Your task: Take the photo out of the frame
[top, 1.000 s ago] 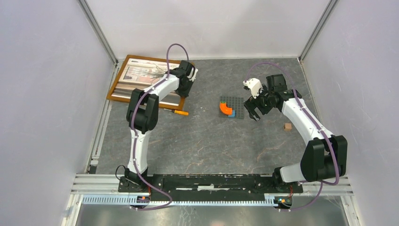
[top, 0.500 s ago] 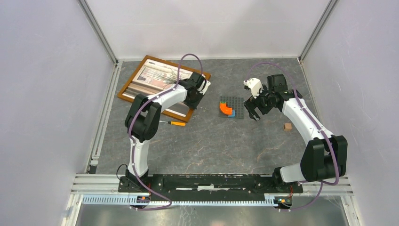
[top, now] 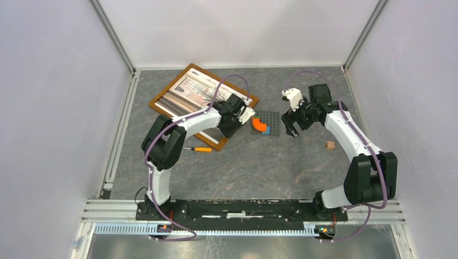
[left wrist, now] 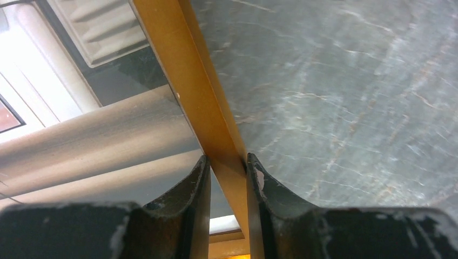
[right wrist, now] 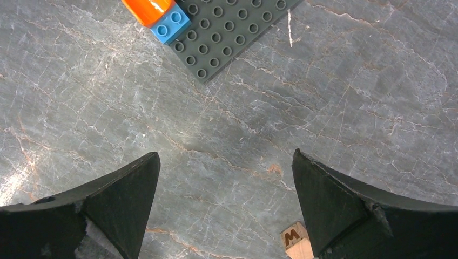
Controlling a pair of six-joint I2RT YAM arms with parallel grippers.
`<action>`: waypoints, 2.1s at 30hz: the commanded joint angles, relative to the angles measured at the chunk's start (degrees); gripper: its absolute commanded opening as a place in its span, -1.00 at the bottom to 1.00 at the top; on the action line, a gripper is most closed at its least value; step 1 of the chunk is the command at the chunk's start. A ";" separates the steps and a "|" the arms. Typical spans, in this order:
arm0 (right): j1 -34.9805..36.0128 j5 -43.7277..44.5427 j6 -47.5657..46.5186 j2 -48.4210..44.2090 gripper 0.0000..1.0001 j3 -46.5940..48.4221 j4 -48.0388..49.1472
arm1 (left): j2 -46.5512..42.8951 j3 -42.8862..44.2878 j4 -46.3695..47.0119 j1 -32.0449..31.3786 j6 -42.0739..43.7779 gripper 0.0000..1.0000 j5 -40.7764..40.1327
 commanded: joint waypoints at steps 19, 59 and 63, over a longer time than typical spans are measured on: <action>-9.50 -5.27 1.38 2.99 0.96 5.84 -0.18 | 1.58 -2.64 -4.32 -16.26 23.35 -0.95 15.15; -9.20 -10.83 13.21 8.25 0.96 -2.92 12.68 | -5.96 -3.69 -10.59 -1.92 37.47 -0.57 6.27; -9.08 -12.24 16.24 11.09 0.96 -2.04 14.57 | -6.56 -1.92 -9.69 0.84 33.05 -0.19 7.11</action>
